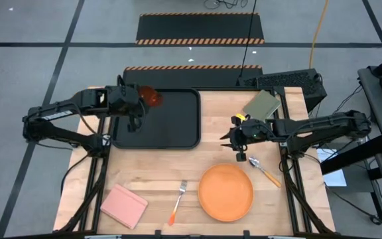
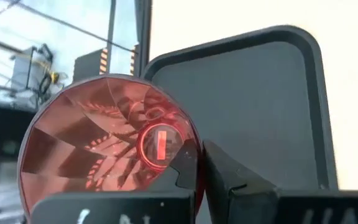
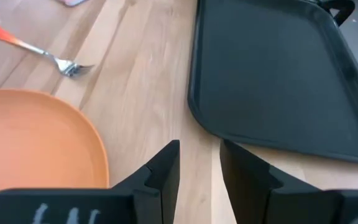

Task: Pick and place plate/cup/fork/spoon on tray
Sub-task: Put the orange cup on the black tray

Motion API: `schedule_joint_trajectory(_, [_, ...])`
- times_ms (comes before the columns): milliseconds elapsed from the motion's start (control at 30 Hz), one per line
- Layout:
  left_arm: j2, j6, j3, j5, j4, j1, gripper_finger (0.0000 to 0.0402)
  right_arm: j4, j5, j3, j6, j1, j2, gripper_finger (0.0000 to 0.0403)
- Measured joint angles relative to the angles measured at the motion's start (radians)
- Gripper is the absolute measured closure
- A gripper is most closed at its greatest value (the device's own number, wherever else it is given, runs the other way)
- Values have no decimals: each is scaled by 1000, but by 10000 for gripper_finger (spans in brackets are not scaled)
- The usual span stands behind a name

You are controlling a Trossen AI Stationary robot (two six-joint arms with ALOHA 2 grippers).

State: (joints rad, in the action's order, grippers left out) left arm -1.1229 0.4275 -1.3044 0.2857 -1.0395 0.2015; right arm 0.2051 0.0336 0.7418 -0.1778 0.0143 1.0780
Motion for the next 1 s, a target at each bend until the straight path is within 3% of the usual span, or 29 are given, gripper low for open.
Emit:
schedule_joint_trajectory(300, [-77, -67, -106, 33, -110, 20, 394, -9, -2, 1, -3, 0, -34, 293])
schedule_joint_trajectory(633, [-202, -142, -112, 57, -256, 198, 394, -14, -2, 1, -18, 0, -34, 293])
schedule_joint_trajectory(1000, [-264, -224, -79, 61, -212, 413, 391, -13, -4, 1, -7, 0, -34, 293])
